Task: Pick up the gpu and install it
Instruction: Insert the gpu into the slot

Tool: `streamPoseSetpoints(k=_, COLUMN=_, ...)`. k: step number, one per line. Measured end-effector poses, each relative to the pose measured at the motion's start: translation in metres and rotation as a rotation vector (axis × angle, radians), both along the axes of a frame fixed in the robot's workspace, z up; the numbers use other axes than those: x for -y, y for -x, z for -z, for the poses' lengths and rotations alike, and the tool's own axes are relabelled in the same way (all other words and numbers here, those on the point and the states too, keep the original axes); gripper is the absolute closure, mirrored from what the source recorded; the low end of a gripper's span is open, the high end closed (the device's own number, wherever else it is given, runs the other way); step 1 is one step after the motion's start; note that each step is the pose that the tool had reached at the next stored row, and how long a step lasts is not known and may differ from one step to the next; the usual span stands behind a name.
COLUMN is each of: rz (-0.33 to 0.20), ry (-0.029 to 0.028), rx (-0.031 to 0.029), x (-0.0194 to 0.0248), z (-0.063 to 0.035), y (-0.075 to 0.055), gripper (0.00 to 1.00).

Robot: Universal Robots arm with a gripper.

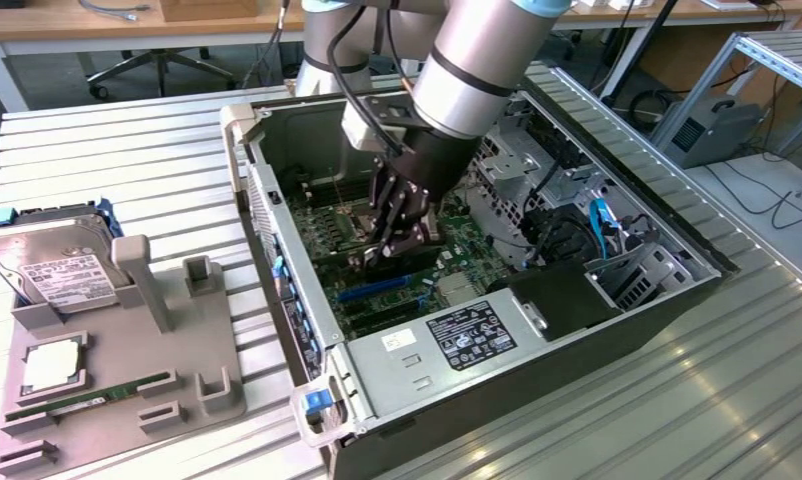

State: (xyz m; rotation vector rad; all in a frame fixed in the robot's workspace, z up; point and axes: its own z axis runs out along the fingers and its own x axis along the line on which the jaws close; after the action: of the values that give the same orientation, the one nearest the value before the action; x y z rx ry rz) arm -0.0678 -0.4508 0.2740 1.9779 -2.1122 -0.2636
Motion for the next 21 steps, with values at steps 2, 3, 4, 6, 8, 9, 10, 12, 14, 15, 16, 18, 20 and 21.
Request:
streamPoseSetpoints(k=2, rz=0.0, ry=-0.0002, rx=0.0001, x=0.0, z=0.0008, y=0.0, gripper=0.73)
streamPoseSetpoints(k=3, rz=0.0, ry=-0.0002, rx=0.0001, x=0.0, z=0.0014, y=0.0, gripper=0.73)
streamPoseSetpoints(k=4, rz=0.0, ry=0.0, rx=0.0, x=0.0, z=0.0018, y=0.0, gripper=0.73)
streamPoseSetpoints(k=6, rz=0.0, ry=0.0, rx=0.0, x=0.0, z=0.0028, y=0.0, gripper=0.73)
streamPoseSetpoints(k=8, rz=0.0, ry=0.0001, rx=0.0, x=0.0, z=0.0037, y=0.0, gripper=0.73)
streamPoseSetpoints(k=9, rz=0.0, ry=0.0, rx=0.0, x=0.0, z=0.0044, y=0.0, gripper=0.73)
streamPoseSetpoints(k=10, rz=0.0, ry=0.0001, rx=0.0, x=0.0, z=0.0049, y=0.0, gripper=0.73)
streamPoseSetpoints(k=12, rz=0.0, ry=0.0, rx=0.0, x=0.0, z=0.0058, y=0.0, gripper=0.73)
streamPoseSetpoints(k=14, rz=0.0, ry=0.0, rx=0.0, x=0.0, z=0.0068, y=0.0, gripper=0.73)
streamPoseSetpoints(k=15, rz=0.0, ry=0.0, rx=0.0, x=0.0, z=0.0073, y=0.0, gripper=0.73)
streamPoseSetpoints(k=16, rz=0.0, ry=0.0001, rx=-0.0001, x=0.0, z=0.0078, y=0.0, gripper=0.73)
streamPoseSetpoints(k=18, rz=0.0, ry=0.0, rx=0.0, x=0.0, z=0.0087, y=0.0, gripper=0.73)
streamPoseSetpoints(k=20, rz=0.0, ry=0.0, rx=0.0, x=0.0, z=0.0098, y=0.0, gripper=0.73)
streamPoseSetpoints(k=21, rz=0.0, ry=0.0, rx=0.0, x=0.0, z=0.0102, y=0.0, gripper=0.73)
